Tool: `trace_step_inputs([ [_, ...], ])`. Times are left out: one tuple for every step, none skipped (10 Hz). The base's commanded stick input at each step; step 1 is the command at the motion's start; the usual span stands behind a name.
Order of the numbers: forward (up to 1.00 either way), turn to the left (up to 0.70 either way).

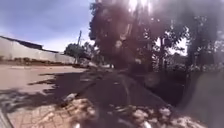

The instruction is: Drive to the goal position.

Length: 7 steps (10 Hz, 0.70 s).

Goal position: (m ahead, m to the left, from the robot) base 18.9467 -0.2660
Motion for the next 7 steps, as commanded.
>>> trace_step_inputs([
  [0.70,-0.35],
  [0.70,-0.35],
  [0.70,-0.28],
  [0.70,-0.12],
  [0.70,0.00],
  [0.70,0.00],
  [0.70,0.00],
])
